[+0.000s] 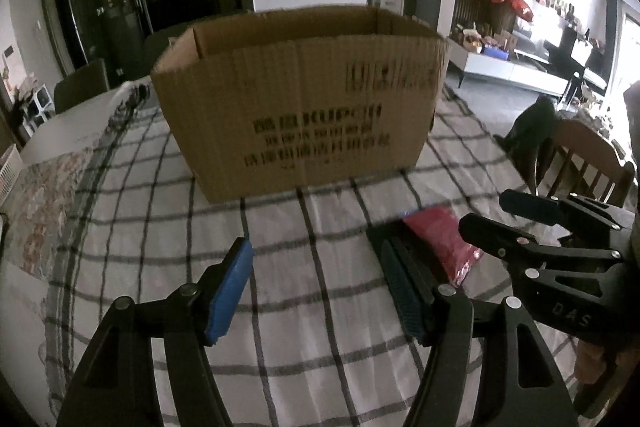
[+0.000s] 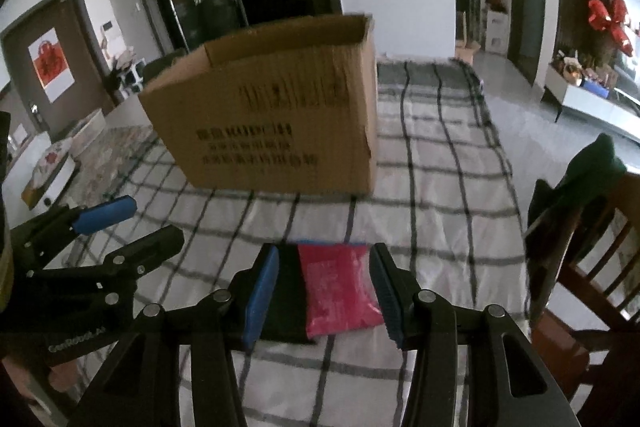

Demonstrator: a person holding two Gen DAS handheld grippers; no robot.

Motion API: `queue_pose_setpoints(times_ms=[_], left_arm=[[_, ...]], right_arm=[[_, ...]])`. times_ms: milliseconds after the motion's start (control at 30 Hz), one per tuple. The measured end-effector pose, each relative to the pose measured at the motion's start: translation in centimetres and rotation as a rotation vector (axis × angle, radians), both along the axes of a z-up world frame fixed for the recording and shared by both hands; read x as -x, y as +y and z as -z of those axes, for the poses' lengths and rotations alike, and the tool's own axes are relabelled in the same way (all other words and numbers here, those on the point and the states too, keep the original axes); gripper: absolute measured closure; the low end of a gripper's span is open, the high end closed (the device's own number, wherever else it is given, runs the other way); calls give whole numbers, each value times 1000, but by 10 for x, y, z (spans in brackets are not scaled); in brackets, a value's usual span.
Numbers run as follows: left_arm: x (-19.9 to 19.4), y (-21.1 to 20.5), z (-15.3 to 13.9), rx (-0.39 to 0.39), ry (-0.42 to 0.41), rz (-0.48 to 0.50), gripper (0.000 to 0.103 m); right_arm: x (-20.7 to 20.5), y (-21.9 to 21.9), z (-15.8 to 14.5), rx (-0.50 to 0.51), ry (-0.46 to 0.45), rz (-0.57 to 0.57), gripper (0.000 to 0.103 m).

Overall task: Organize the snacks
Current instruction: 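Move both tools back from the box to the two packets, then grasp the dark green packet with left gripper while right grasps the pink packet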

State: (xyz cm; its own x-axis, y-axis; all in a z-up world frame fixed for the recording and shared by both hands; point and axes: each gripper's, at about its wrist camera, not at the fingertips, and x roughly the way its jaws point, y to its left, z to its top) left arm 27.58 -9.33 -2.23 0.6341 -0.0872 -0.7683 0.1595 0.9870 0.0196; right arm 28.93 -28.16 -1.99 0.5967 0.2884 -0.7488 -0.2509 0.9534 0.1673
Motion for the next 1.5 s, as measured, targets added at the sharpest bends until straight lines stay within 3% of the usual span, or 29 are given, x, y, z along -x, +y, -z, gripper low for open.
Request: queue_pose_setpoints(times_ms=[733, 833, 933, 1033, 1233, 1500], left_arm=[[-14, 0, 46, 10, 135, -38, 37], [-15, 0, 49, 11, 144, -41, 37], [-15, -1, 51, 10, 147, -41, 37], [-15, -2, 51, 13, 147, -39, 37], [-12, -10, 47, 27, 136, -17, 37], [-15, -33, 47, 72, 151, 33, 37]], right_arm=[[-23, 8, 50, 42, 115, -58, 46], [-23, 10, 52, 49, 112, -66, 57], [-22, 10, 52, 50, 103, -67, 58], [-20, 8, 51, 42, 92, -57, 67], [-9, -3, 39, 21, 34, 4, 68], [13, -22, 23, 81, -55, 93, 68]])
